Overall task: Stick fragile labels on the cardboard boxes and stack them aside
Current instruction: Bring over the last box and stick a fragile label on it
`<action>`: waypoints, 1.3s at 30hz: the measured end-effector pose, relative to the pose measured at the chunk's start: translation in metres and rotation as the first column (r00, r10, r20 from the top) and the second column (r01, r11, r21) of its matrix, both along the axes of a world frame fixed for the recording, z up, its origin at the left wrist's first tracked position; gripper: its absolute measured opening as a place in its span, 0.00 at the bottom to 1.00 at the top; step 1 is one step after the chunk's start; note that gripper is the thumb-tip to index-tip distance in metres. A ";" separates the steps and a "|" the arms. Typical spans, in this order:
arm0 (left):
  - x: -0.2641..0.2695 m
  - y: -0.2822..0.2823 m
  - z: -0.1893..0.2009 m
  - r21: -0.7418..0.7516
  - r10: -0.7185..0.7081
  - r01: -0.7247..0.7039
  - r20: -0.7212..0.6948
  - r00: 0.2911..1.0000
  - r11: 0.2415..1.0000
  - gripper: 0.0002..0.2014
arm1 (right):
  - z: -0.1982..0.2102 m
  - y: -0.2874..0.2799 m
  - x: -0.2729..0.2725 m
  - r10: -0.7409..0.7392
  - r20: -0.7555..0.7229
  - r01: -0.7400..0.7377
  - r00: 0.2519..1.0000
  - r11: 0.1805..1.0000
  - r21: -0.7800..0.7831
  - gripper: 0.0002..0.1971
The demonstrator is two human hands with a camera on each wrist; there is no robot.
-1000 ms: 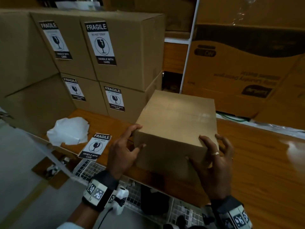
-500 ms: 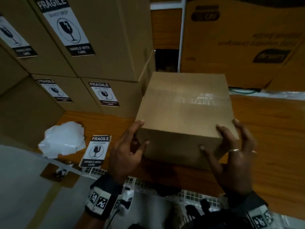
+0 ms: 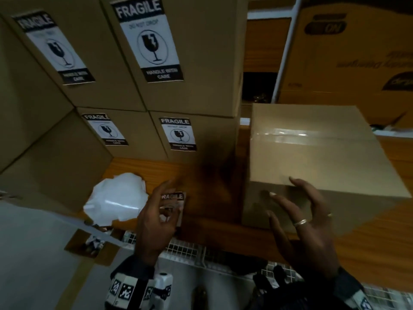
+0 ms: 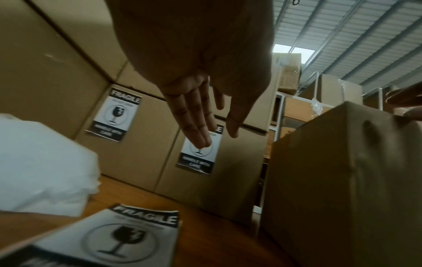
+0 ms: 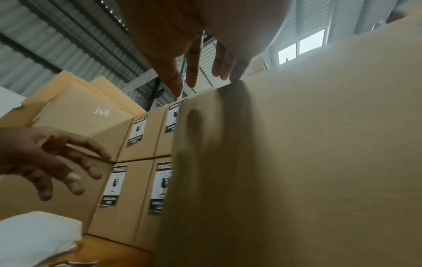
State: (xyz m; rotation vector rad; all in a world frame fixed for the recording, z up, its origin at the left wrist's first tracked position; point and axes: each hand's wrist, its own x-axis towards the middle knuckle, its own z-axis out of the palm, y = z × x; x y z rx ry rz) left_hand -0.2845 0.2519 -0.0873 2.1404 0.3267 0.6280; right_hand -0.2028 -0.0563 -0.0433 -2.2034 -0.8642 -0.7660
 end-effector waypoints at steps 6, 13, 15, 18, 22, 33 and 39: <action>-0.028 0.076 -0.038 -0.006 0.021 -0.022 -0.072 0.997 1.000 0.25 | -0.022 0.100 -0.018 0.162 -0.126 -0.163 0.979 0.987 0.004 0.18; -0.043 0.118 -0.095 -0.031 -0.061 0.056 -0.177 0.982 0.998 0.31 | -0.062 0.200 -0.016 0.298 -0.807 -0.024 0.510 0.943 0.333 0.14; -0.043 0.121 -0.101 -0.070 -0.113 0.102 -0.180 0.977 0.992 0.35 | -0.077 0.223 -0.007 0.275 -0.860 0.063 0.430 0.941 0.332 0.12; -0.041 0.121 -0.104 -0.093 -0.170 0.151 -0.244 0.955 0.984 0.43 | -0.093 0.245 0.009 0.052 -0.909 0.120 0.414 0.987 0.111 0.18; -0.042 0.121 -0.113 -0.102 -0.232 0.211 -0.286 0.930 0.972 0.51 | -0.101 0.265 0.023 -0.078 -0.913 0.108 0.399 0.993 -0.038 0.27; -0.045 0.115 -0.099 -0.188 -0.190 0.139 -0.285 0.939 0.972 0.39 | -0.106 0.245 0.011 -0.075 -0.792 0.048 0.607 0.997 -0.057 0.16; -0.023 0.117 -0.060 -0.258 -0.125 0.073 -0.193 0.973 0.963 0.21 | -0.095 0.210 -0.006 0.137 -0.820 0.189 0.555 0.940 0.285 0.09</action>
